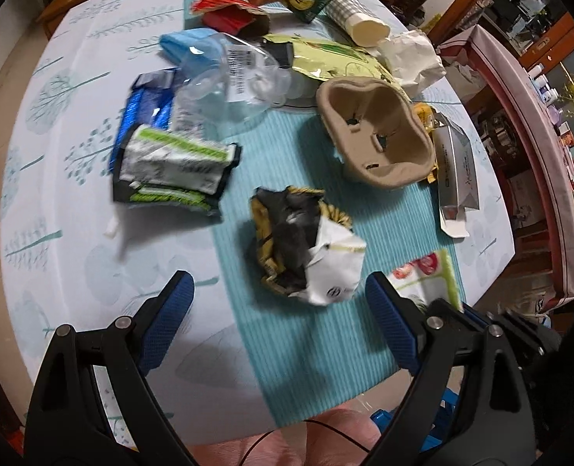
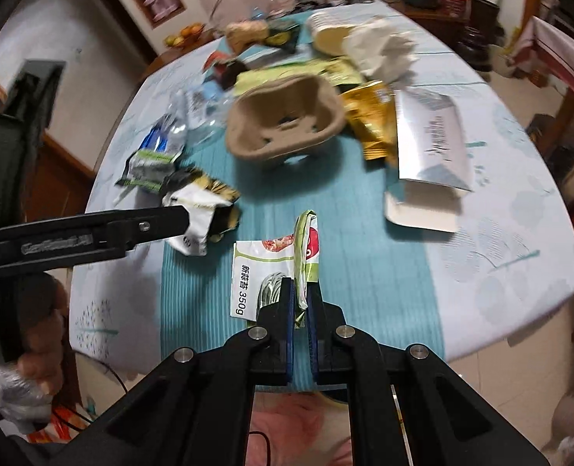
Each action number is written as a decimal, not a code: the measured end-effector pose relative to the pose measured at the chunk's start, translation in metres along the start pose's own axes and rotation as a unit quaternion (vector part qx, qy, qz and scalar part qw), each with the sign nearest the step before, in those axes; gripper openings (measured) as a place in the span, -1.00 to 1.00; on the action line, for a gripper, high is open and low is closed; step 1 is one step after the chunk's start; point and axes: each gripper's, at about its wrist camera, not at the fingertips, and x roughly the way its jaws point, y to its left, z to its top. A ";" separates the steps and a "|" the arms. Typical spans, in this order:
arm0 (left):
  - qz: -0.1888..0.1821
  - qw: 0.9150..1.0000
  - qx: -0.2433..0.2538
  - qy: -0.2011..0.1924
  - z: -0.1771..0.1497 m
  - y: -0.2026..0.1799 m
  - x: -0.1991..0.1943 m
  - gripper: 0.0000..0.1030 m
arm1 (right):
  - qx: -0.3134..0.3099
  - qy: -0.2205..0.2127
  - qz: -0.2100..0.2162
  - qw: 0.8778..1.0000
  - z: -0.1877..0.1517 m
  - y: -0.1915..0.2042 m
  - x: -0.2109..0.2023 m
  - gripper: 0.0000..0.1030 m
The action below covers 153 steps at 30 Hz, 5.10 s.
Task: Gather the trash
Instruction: 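Grasp the crumpled black-yellow wrapper with the left tool while the right tool holds the bag, then lower both tools over the black bin and open both to drop the trash, then raise both empty tools back over the table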
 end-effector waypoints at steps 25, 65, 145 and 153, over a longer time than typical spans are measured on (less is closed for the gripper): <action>0.008 1.000 0.015 0.005 -0.009 -0.042 0.007 -0.65 | -0.020 -0.036 -0.016 0.999 -0.008 -0.034 -0.079 -0.90; 0.035 0.990 -0.137 -0.008 -0.258 -0.156 0.022 -0.65 | -0.143 0.094 0.065 0.983 -0.179 -0.144 -0.004 -0.90; 0.134 0.936 -0.148 -0.289 -0.159 -0.142 -0.242 0.08 | -0.272 -0.208 0.202 0.917 0.004 -0.007 -0.265 -0.24; 0.129 0.942 -0.125 -0.283 -0.117 -0.109 -0.249 0.08 | -0.301 -0.196 0.185 0.915 0.044 0.053 -0.206 -0.06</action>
